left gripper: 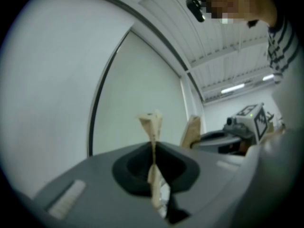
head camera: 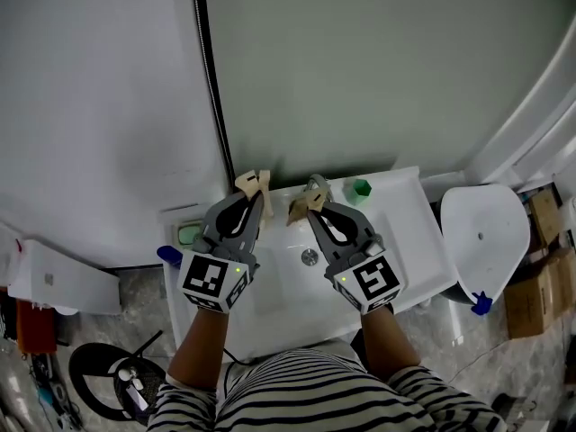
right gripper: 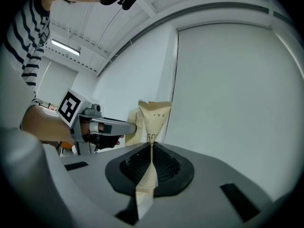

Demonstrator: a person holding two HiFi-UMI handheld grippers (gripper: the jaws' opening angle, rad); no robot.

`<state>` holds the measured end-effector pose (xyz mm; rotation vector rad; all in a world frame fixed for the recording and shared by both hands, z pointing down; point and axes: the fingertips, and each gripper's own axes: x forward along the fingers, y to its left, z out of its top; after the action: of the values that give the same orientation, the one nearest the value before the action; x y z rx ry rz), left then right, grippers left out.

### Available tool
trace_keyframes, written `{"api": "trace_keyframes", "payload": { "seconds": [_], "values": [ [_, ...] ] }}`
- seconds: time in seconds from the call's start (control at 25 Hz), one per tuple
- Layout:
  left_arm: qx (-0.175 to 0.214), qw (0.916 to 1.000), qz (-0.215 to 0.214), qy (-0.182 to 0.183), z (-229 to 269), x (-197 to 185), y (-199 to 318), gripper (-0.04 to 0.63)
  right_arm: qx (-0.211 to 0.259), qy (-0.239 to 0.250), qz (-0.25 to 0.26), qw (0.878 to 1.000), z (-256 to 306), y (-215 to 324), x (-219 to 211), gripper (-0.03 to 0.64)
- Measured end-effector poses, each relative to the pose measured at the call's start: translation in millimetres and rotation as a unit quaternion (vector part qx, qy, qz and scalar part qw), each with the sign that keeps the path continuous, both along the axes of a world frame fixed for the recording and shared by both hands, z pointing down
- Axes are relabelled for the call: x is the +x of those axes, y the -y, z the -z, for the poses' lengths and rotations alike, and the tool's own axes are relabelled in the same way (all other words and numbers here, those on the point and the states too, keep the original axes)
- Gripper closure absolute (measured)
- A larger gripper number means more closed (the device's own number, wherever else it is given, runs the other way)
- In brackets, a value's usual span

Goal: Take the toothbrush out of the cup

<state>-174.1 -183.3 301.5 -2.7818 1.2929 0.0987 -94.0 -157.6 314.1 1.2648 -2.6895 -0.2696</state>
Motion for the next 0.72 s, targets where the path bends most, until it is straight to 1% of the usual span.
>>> {"api": "trace_keyframes", "payload": {
  "seconds": [0.16, 0.32, 0.4, 0.6, 0.72],
  "values": [
    [0.005, 0.9999, -0.012, -0.007, 8, 5, -22, 0.583, 0.009, 0.003, -0.002, 1.000, 9, -11, 3, 0.601],
    [0.015, 0.9996, -0.024, 0.004, 12, 10, -41, 0.583, 0.019, 0.007, -0.001, 1.000, 17, -21, 3, 0.601],
    [0.018, 0.9994, -0.028, 0.004, 12, 11, -44, 0.583, 0.021, 0.010, 0.000, 1.000, 21, -22, 1, 0.601],
    [0.016, 0.9995, -0.026, -0.007, 12, 5, -57, 0.583, 0.023, 0.010, 0.005, 1.000, 23, -33, -1, 0.601],
    [0.014, 0.9994, -0.027, -0.018, 10, 1, -66, 0.583, 0.013, 0.006, 0.002, 1.000, 18, -41, 2, 0.601]
  ]
}}
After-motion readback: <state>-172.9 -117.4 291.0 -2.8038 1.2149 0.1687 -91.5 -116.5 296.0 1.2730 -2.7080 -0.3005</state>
